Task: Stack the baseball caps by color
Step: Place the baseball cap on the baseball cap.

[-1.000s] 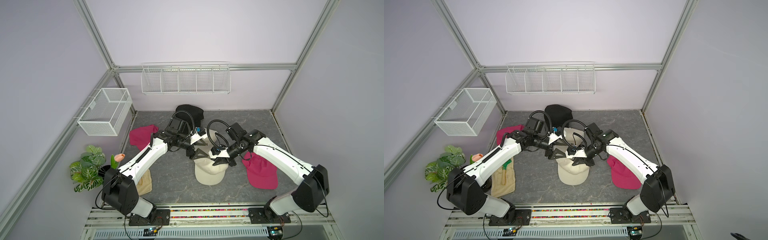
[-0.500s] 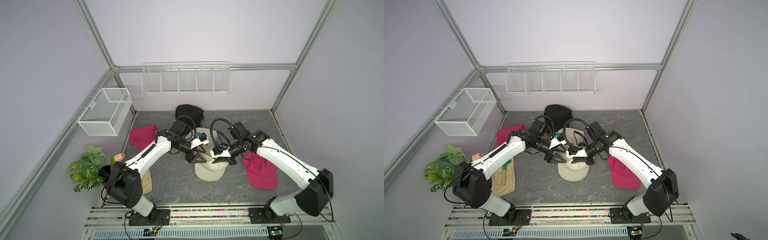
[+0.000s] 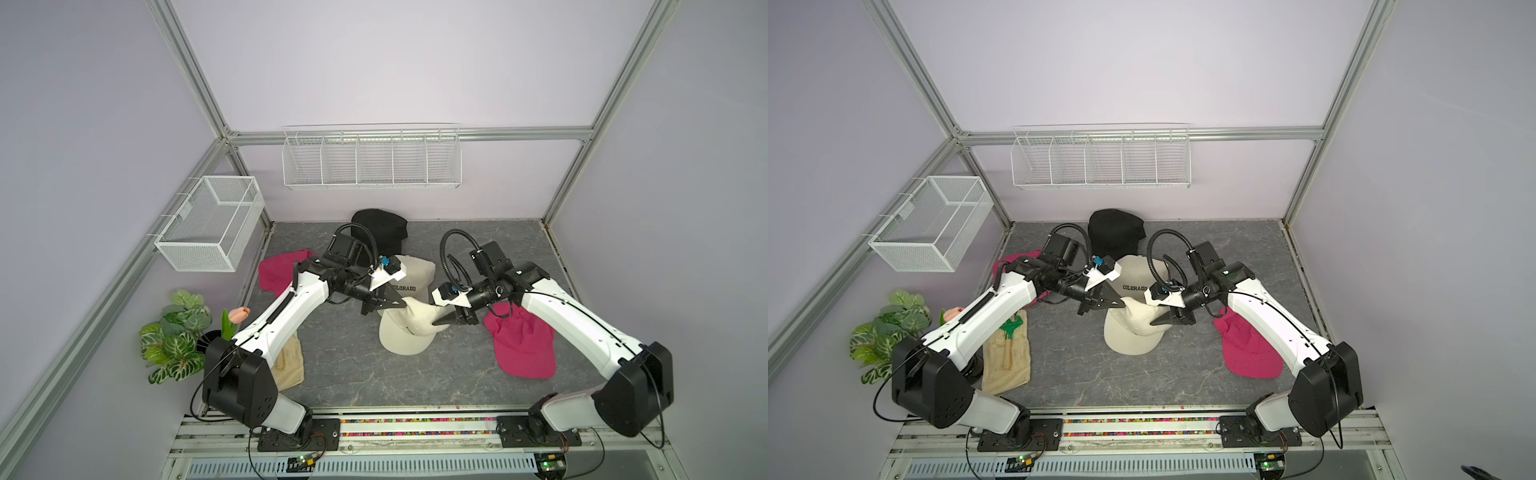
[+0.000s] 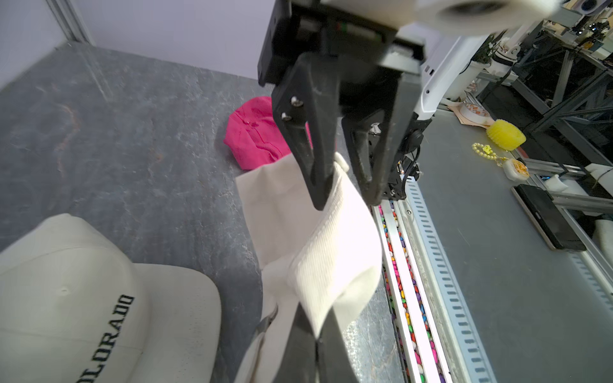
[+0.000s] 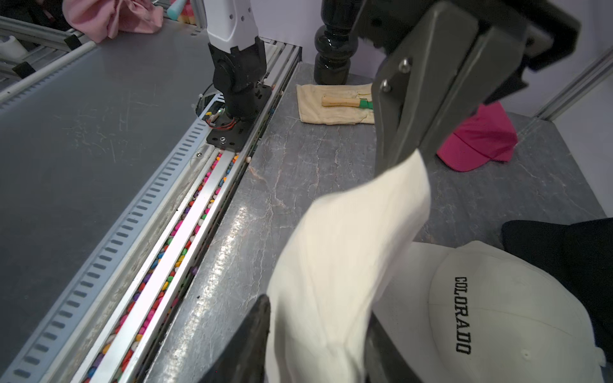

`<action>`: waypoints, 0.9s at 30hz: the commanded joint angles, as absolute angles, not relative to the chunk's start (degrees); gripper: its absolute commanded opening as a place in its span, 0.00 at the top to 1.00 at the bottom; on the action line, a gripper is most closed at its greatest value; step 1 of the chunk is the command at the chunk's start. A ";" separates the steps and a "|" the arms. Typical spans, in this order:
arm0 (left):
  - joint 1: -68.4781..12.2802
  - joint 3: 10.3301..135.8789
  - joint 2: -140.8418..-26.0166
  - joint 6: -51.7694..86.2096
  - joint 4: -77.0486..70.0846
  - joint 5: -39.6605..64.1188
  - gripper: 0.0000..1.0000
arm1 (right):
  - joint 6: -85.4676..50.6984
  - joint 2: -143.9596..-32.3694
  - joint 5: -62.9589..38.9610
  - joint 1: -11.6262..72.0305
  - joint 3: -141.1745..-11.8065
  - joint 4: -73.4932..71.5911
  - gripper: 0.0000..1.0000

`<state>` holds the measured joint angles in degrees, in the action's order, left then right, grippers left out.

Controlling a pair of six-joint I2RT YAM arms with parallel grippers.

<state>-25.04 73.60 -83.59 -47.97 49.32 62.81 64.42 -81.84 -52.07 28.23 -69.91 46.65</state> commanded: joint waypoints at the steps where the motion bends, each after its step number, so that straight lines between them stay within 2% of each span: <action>1: -22.15 72.04 -79.33 -50.60 46.37 70.72 1.00 | 65.14 -81.14 -57.10 26.16 -67.87 46.39 0.52; 6: -21.04 71.96 -77.38 -51.85 47.37 71.47 1.00 | 66.81 -82.05 -59.28 24.82 -66.30 46.93 0.43; 12: -19.71 73.28 -77.54 -55.36 51.34 72.31 1.00 | 69.89 -82.99 -62.07 20.96 -66.00 50.32 0.41; 17: -19.69 74.45 -78.34 -55.37 52.56 71.41 1.00 | 72.57 -83.87 -63.43 18.14 -67.21 54.41 0.44; 21: -19.69 74.95 -79.00 -54.75 51.94 71.59 1.00 | 72.69 -83.69 -63.08 17.67 -67.32 56.35 0.55; 27: -19.70 75.84 -80.04 -54.24 52.04 71.01 1.00 | 72.60 -84.05 -62.43 17.05 -66.88 56.60 0.55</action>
